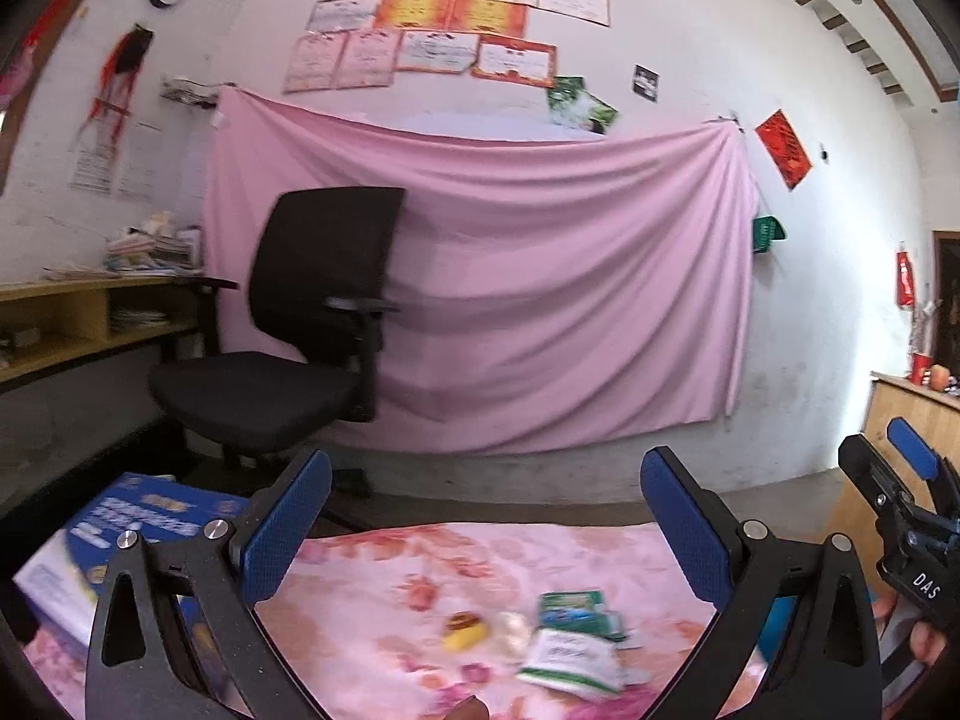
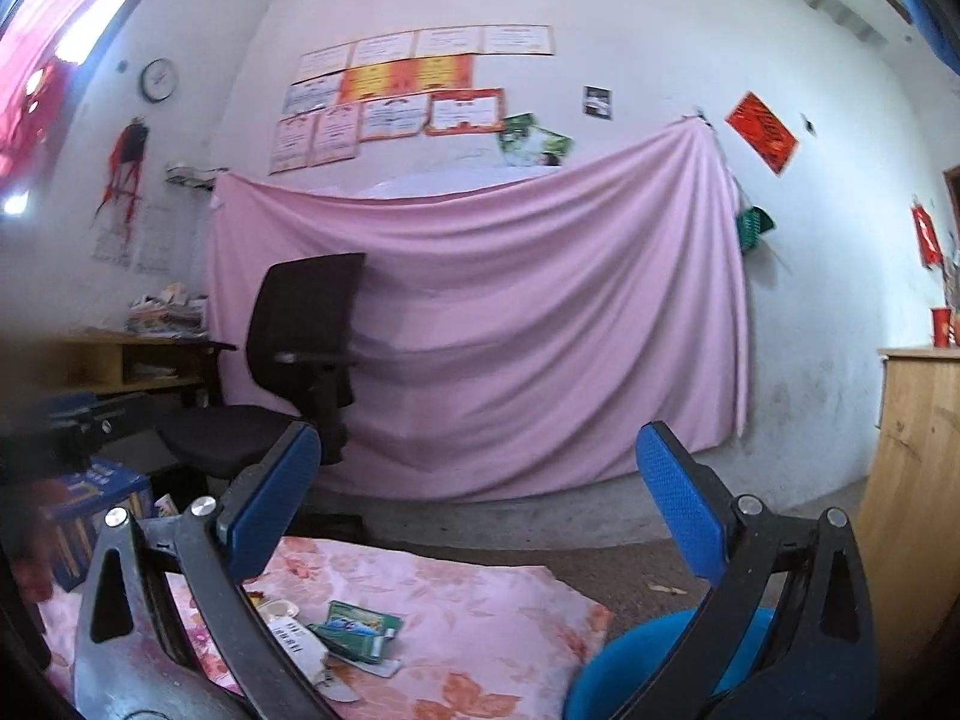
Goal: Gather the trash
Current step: 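Move both tools back over the bed toward the remaining trash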
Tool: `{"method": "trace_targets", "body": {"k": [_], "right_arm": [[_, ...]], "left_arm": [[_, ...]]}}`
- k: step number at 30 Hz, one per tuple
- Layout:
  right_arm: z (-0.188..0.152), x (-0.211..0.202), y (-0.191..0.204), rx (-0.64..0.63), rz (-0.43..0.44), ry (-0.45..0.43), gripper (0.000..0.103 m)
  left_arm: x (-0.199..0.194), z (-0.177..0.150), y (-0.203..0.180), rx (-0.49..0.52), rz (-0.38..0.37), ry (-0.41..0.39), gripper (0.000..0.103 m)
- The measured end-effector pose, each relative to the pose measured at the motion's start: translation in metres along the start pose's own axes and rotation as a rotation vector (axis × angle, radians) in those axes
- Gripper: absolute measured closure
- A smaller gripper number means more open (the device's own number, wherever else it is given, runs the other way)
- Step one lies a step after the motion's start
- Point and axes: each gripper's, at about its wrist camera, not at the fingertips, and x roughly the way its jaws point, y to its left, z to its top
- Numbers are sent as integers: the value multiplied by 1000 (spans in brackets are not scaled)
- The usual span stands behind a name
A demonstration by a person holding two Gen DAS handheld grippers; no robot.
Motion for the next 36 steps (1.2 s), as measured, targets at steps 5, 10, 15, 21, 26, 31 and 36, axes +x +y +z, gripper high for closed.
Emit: {"method": "trace_targets", "body": {"k": [5,10,15,21,26,31,36], "right_arm": [[-10,15,9,-13,32,60,0],[-26,33,10,-6,10,177,0],[-41,51,8,14,14,290,0],[-54,74,16,10,20,414,0],[-72,102,28,12,52,575,0],[-95,127,33,66,90,750,5],[-106,141,40,64,102,808,11]], "left_arm": [[2,-18,16,11,41,46,2],[20,-39,25,30,65,156,2],[46,-57,27,51,71,271,2],[79,-78,34,45,41,417,2],[108,-92,37,33,3,544,20],[134,-101,36,4,-57,640,45],[160,-107,34,-17,-119,703,50]]}}
